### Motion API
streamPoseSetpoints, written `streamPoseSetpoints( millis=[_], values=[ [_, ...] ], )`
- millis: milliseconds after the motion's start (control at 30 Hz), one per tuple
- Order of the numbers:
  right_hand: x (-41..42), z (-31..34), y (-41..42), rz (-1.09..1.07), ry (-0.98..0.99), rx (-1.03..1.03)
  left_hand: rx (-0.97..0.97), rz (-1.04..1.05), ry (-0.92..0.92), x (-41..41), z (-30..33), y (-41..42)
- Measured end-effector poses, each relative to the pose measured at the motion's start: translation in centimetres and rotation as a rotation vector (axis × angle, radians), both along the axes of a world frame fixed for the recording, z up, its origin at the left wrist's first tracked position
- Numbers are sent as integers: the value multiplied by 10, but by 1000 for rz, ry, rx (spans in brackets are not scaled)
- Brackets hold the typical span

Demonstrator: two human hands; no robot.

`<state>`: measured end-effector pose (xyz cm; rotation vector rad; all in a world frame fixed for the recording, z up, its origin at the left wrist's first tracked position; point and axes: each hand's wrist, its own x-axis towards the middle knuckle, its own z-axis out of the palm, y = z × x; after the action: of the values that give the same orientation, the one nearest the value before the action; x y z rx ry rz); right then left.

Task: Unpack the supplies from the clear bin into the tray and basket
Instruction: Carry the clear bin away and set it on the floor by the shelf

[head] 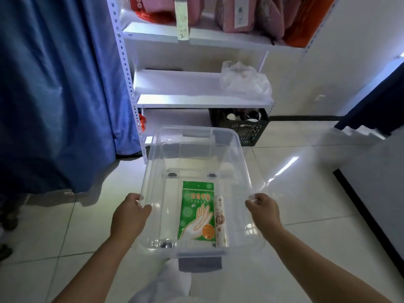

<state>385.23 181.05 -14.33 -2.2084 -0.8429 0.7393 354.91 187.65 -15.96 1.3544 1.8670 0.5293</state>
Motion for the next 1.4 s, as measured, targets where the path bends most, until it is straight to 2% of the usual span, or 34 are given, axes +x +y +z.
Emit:
streamPoseSetpoints(
  millis=[300, 533, 667, 967, 1167, 1400],
  values=[
    [43, -9, 185, 98, -51, -95, -80, 102, -45, 38, -11, 151],
    [62, -10, 298, 253, -55, -106, -87, 221, -37, 54, -12, 218],
    [76, -33, 369, 413, -63, -128, -100, 367, -29, 73, -26, 240],
    [85, -77, 497, 853, -44, -191, -183, 849, -17, 146, -73, 241],
    [78, -139, 538, 1095, -140, -241, -283, 994, -64, 180, -133, 228],
    [54, -280, 554, 1289, -324, -332, -425, 1032, -151, 173, -264, 222]
  ],
)
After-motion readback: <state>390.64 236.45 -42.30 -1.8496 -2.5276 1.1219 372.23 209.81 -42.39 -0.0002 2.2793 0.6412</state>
